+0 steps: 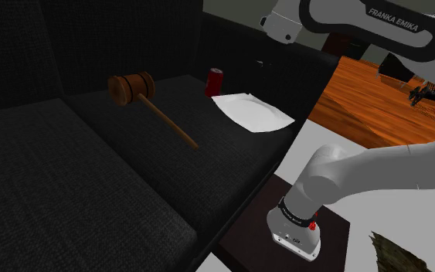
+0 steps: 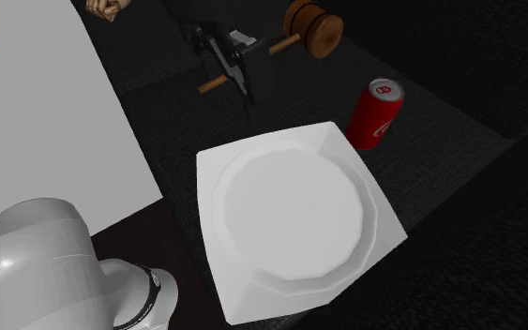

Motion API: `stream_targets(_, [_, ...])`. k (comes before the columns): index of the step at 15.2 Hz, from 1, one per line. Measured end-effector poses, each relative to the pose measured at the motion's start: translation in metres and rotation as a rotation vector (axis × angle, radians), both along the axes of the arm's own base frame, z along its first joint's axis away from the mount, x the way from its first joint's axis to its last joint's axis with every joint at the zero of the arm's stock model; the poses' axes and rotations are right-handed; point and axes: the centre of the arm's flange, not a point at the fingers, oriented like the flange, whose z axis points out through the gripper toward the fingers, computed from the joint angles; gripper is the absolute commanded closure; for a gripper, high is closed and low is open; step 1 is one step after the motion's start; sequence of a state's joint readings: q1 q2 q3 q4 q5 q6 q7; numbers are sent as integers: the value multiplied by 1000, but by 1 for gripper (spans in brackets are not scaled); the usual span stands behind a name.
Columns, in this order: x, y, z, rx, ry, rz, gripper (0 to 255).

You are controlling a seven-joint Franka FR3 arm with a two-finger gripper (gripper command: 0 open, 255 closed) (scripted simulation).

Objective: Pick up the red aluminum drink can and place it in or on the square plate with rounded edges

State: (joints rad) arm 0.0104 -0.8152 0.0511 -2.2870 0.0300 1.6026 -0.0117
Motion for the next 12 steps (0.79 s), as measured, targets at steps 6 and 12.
stream_targets(6, [52, -18, -1, 0, 29, -22, 0])
stream_targets(12, [131, -50, -4, 0, 73, -56, 0])
